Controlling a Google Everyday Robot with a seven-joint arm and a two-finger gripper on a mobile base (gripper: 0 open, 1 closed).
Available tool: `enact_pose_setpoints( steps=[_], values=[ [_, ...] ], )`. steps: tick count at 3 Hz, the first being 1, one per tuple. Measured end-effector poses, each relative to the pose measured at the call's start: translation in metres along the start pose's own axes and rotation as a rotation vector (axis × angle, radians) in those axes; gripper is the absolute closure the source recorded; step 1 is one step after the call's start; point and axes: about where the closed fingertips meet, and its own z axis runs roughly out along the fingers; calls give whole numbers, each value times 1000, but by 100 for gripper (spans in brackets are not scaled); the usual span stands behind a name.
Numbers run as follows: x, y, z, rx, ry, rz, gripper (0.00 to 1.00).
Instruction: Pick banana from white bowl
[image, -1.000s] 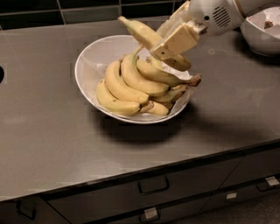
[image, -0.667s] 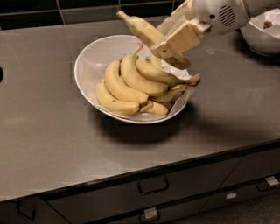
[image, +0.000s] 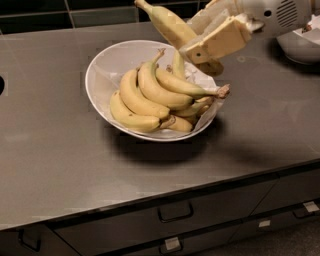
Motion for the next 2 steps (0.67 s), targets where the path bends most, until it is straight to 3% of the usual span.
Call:
enact_pose_setpoints(
  steps=[2],
  values=[
    [-11,27,5,-164,-112,-48,100]
  ],
)
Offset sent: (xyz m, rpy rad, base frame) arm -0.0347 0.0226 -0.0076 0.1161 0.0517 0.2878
